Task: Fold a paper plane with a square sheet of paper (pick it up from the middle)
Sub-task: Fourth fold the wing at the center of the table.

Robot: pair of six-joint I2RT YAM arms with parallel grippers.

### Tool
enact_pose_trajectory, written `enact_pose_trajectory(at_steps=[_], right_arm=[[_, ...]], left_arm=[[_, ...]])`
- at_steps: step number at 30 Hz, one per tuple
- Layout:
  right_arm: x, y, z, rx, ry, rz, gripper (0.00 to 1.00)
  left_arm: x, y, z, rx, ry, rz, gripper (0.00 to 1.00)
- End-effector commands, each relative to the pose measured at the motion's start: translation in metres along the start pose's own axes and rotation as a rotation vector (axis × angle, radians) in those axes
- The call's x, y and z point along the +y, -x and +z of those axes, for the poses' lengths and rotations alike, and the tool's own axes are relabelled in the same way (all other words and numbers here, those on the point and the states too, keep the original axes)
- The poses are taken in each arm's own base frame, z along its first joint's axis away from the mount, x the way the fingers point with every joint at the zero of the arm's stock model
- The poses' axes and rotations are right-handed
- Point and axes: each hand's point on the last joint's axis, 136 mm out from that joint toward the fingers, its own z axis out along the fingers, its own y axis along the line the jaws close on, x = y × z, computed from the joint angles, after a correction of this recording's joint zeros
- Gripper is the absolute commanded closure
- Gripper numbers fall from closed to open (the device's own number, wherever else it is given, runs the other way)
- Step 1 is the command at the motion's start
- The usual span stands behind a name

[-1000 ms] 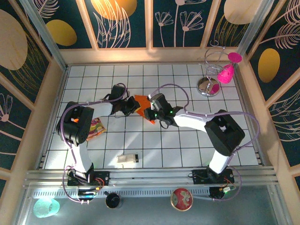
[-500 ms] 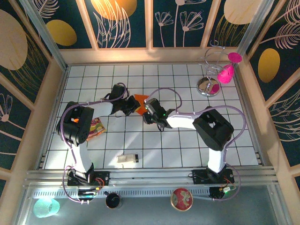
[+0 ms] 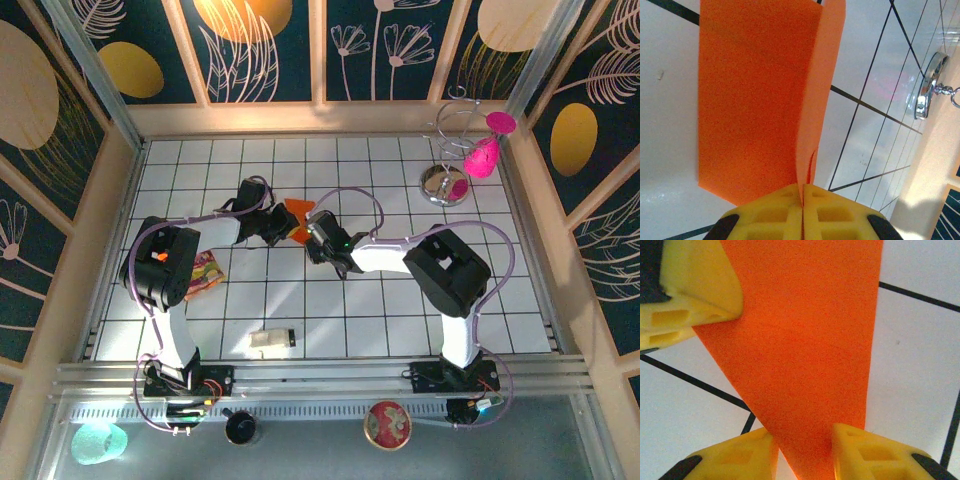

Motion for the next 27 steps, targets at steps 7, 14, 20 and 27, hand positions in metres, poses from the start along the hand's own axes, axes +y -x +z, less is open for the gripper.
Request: enact_pose_trajectory(at_steps=[7,14,20,27], right_arm=[[-0.005,0.013,0.004,-0.055,-0.065,-0.071,0.69],[-0.002,0.01,0.005,-0.049,-0.081,-0.146,0.72],[-0.002,0.005,0.006,-0.04,-0.09,-0.184,0.76],[-0.004,0.007,0.001,-0.043,-0.101,-0.204,0.86]], left_arm=[[-0.001,-0.003,0.001,0.025,0.022,-0.013,0.91],[-0.003,-0.002,0.0,0.026,0.028,-0.007,0.89],[-0.004,0.001,0.0,0.022,0.037,0.001,0.87],[-0.007,0.005,-0.002,0.01,0.056,0.022,0.84]])
